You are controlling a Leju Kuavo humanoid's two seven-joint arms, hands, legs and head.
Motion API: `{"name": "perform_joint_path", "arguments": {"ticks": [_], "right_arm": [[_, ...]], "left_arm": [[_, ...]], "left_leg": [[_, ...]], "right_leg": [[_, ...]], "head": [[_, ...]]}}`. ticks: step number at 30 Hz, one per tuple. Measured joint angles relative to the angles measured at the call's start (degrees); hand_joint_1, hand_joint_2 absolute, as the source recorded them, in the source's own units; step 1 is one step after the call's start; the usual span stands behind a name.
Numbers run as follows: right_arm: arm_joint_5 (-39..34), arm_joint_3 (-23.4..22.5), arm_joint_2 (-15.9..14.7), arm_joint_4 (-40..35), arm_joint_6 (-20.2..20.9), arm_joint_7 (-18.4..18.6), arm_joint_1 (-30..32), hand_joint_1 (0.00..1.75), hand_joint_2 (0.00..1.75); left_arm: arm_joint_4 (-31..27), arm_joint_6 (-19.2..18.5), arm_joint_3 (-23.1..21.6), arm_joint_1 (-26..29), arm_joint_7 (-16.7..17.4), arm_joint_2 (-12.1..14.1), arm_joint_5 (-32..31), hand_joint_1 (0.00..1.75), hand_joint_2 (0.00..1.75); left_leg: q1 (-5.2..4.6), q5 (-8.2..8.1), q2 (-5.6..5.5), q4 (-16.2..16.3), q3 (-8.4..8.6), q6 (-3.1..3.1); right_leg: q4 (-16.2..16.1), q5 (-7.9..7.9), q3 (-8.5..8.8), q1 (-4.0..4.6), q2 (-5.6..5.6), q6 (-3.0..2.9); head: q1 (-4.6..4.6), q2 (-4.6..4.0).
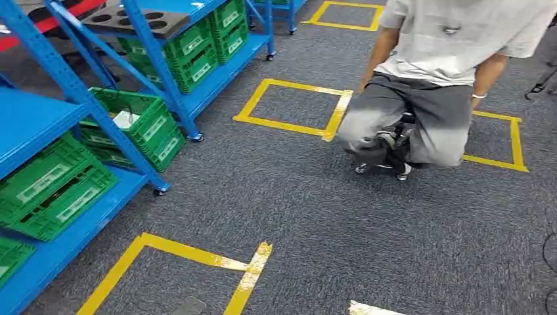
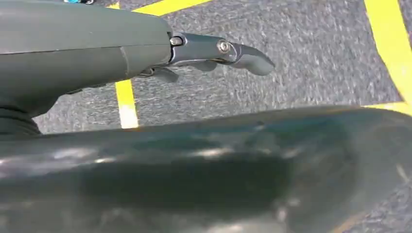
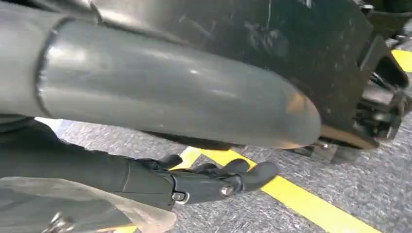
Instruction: Take the parts from the cabinet and place them on the table.
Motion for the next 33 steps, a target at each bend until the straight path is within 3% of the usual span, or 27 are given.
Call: {"name": "perform_joint_path", "arguments": {"ticks": [2, 4, 5, 7, 8, 9, 11, 12, 13, 14, 17, 18, 19, 20, 22, 23, 24, 26, 27, 28, 29, 32, 33], "right_arm": [[0.3, 0.0, 0.1, 0.0, 0.0, 0.0, -0.3, 0.00, 0.00], [1.0, 0.0, 0.2, -0.1, 0.2, 0.2, -0.1, 0.00, 0.00], [1.3, 0.0, 0.2, -0.1, 0.3, 0.3, 0.0, 0.00, 0.00], [2.0, 0.1, 0.1, -0.1, 0.4, 0.7, 0.1, 0.00, 0.00], [2.2, 0.1, 0.1, -0.1, 0.4, 0.8, 0.3, 0.00, 0.00], [2.5, 0.1, 0.1, -0.1, 0.3, 0.9, 0.3, 0.00, 0.00], [2.8, 0.2, 0.1, -0.1, 0.8, 0.9, 0.3, 0.00, 0.00], [2.9, 0.2, 0.1, -0.1, 1.1, 0.8, 0.3, 0.00, 0.00], [2.9, 0.2, 0.0, 0.0, 1.3, 0.7, 0.4, 0.00, 0.00], [2.9, 0.2, 0.0, 0.0, 1.5, 0.5, 0.4, 0.00, 0.00], [3.2, 0.2, -0.1, 0.0, 1.8, 0.3, 0.4, 0.00, 0.00], [3.3, 0.2, -0.1, 0.0, 1.8, 0.3, 0.3, 0.00, 0.00], [3.5, 0.3, -0.1, 0.0, 1.8, 0.2, 0.4, 0.00, 0.00], [3.5, 0.5, -0.1, 0.0, 1.9, 0.2, 0.6, 0.00, 0.00], [3.6, 0.5, -0.3, 0.0, 1.8, 0.2, 0.9, 0.00, 0.00], [3.6, 0.5, -0.3, 0.0, 1.8, 0.2, 1.0, 0.00, 0.00], [3.7, 0.6, -0.3, 0.0, 1.8, 0.2, 1.0, 0.00, 0.00], [3.7, 0.6, -0.3, 0.0, 1.9, 0.2, 0.9, 0.00, 0.00], [3.8, 0.6, -0.3, 0.0, 1.9, 0.2, 0.9, 0.00, 0.00], [3.8, 0.6, -0.3, 0.0, 1.9, 0.2, 0.9, 0.00, 0.00], [3.8, 0.6, -0.3, 0.0, 1.8, 0.2, 0.9, 0.00, 0.00], [3.8, 0.6, -0.3, -0.1, 1.8, 0.1, 0.6, 0.00, 0.00], [3.8, 0.7, -0.3, -0.1, 1.8, 0.1, 0.5, 0.00, 0.00]], "left_arm": [[0.0, 0.3, 0.0, 0.2, -0.1, 0.0, 0.4, 0.00, 0.00], [0.0, 0.8, 0.0, 0.3, -0.2, -0.3, 0.6, 0.00, 0.00], [0.0, 0.8, 0.0, 0.0, -0.1, -0.4, 0.8, 0.00, 0.00], [0.0, 0.8, 0.0, 0.1, 0.5, -0.7, 1.0, 0.00, 0.00], [0.0, 0.8, 0.0, 0.2, 0.8, -0.7, 1.1, 0.00, 0.00], [0.0, 0.9, 0.0, 0.3, 1.2, -0.7, 1.2, 0.00, 0.00], [0.0, 1.0, 0.1, 0.4, 1.6, -0.7, 1.2, 0.00, 0.00], [0.0, 1.2, 0.2, 0.5, 1.6, -0.7, 1.4, 0.00, 0.00], [0.0, 1.4, 0.2, 0.5, 1.6, -0.7, 1.5, 0.00, 0.00], [0.0, 1.5, 0.3, 0.5, 1.6, -0.7, 1.6, 0.00, 0.00], [0.0, 1.8, 0.4, 1.2, 1.4, -0.6, 2.0, 0.00, 0.00], [0.0, 1.8, 0.5, 1.2, 1.3, -0.5, 2.2, 0.00, 0.00], [0.0, 1.8, 0.5, 1.2, 1.1, -0.5, 2.2, 0.00, 0.00], [0.0, 1.7, 0.6, 1.0, 0.9, -0.5, 2.3, 0.00, 0.00], [0.0, 1.7, 0.6, 0.9, 0.8, -0.5, 2.3, 0.00, 0.00], [0.0, 1.7, 0.6, 1.1, 0.8, -0.5, 2.3, 0.00, 0.00], [0.0, 1.6, 0.6, 1.3, 0.8, -0.5, 2.3, 0.00, 0.00], [0.0, 1.5, 0.6, 1.4, 0.8, -0.4, 2.4, 0.00, 0.00], [0.0, 1.5, 0.7, 1.3, 0.8, -0.4, 2.4, 0.00, 0.00], [0.0, 1.4, 0.9, 1.3, 0.7, -0.4, 2.4, 0.00, 0.00], [0.0, 1.2, 1.1, 1.0, 0.6, -0.4, 2.4, 0.00, 0.00], [0.0, 0.9, 1.4, 1.3, 0.3, -0.2, 2.4, 0.00, 0.00], [0.0, 0.9, 1.5, 1.5, 0.3, -0.2, 2.4, 0.00, 0.00]], "left_leg": [[0.06, 0.26, -1.46, -0.5, 0.11, 0.66], [0.52, 0.59, -2.68, -0.9, 0.23, 1.37], [0.63, 0.54, -3.47, -0.9, 0.13, 1.58], [0.61, 0.50, -5.03, -0.9, 0.17, 1.71], [0.61, 0.50, -5.85, -0.8, 0.21, 1.71], [0.63, 0.49, -6.69, -0.8, 0.31, 1.70], [0.77, 0.38, -8.56, -0.8, 0.62, 1.53], [0.84, 0.24, -9.33, -0.7, 0.75, 1.27], [0.59, 0.20, -9.85, -0.6, 0.48, 0.89], [0.67, 0.22, -10.57, -0.1, 0.09, 0.63], [1.11, 0.75, -12.21, -0.5, -0.29, -0.39], [1.07, 0.14, -10.97, 0.0, -0.45, -0.57], [0.74, -1.10, -7.73, 1.8, -1.17, -0.84], [0.81, -3.01, -6.26, 5.3, -2.86, -1.08], [0.97, -6.96, -5.04, 14.6, -7.30, -1.37], [1.07, -7.37, -4.85, 17.0, -8.43, -1.44], [1.14, -6.48, -4.80, 16.7, -8.16, -1.45], [1.12, -2.05, -4.31, 10.2, -4.82, -1.18], [0.94, 0.55, -2.81, 4.8, -1.96, -0.78], [0.47, 0.87, 0.26, 1.1, -0.04, -0.36], [-0.02, 0.06, 0.58, -0.5, 0.68, -0.14], [-0.07, 0.02, -1.25, -0.4, 0.07, 0.29], [0.53, 0.46, -2.00, -1.2, 0.65, 0.77]], "right_leg": [[-0.2, -0.20, 0.88, -0.04, -1.27, 0.46], [3.0, -2.67, -0.94, -0.48, 4.70, 0.96], [7.5, -4.83, -3.14, -0.58, 6.25, 1.05], [16.0, -7.59, -7.84, -0.55, 7.07, 1.21], [17.6, -7.33, -9.19, -0.55, 7.14, 1.23], [16.5, -5.54, -9.26, -0.55, 7.16, 1.19], [7.8, 0.54, -5.95, -0.70, 7.82, 1.11], [2.7, 2.84, -3.93, -0.91, 9.53, 1.13], [1.7, 1.77, -3.35, -1.12, 12.43, 1.19], [0.6, 1.53, -2.52, -1.27, 12.45, 0.91], [0.8, 1.84, -2.33, -0.87, 10.77, 0.09], [0.3, 2.10, -2.09, -1.17, 9.74, -0.49], [0.2, 2.03, -1.88, -1.07, 9.11, -0.85], [0.1, 1.91, -1.80, -0.99, 8.20, -1.08], [0.1, 1.64, -1.70, -0.74, 6.03, -1.47], [0.1, 1.54, -1.66, -0.66, 5.14, -1.57], [0.2, 1.47, -1.56, -0.59, 4.43, -1.59], [0.1, 1.20, -1.20, -0.52, 3.03, -1.53], [0.1, 1.01, -0.85, -0.46, 2.34, -1.44], [0.1, 0.78, -0.62, -0.30, 1.77, -1.17], [0.4, 0.40, -0.63, 0.07, 1.22, -0.63], [0.0, 0.28, -0.12, 0.07, -0.91, -0.08], [0.1, -0.20, -0.28, 0.08, -1.11, 0.32]], "head": [[-0.11, 0.00], [0.37, 0.00], [0.44, 0.00], [0.46, 0.00], [0.50, 0.00], [0.41, 0.00], [0.44, 0.00], [0.48, 0.00], [0.50, 0.00], [0.40, 0.00], [0.41, 0.00], [0.46, 0.00], [-0.18, 0.00], [-0.44, 0.00], [-0.37, 0.00], [-0.35, 0.00], [-0.40, 0.00], [-0.40, 0.00], [-0.39, 0.00], [-0.37, 0.00], [-0.44, 0.00], [-0.26, 0.00], [-0.33, 0.00]]}}
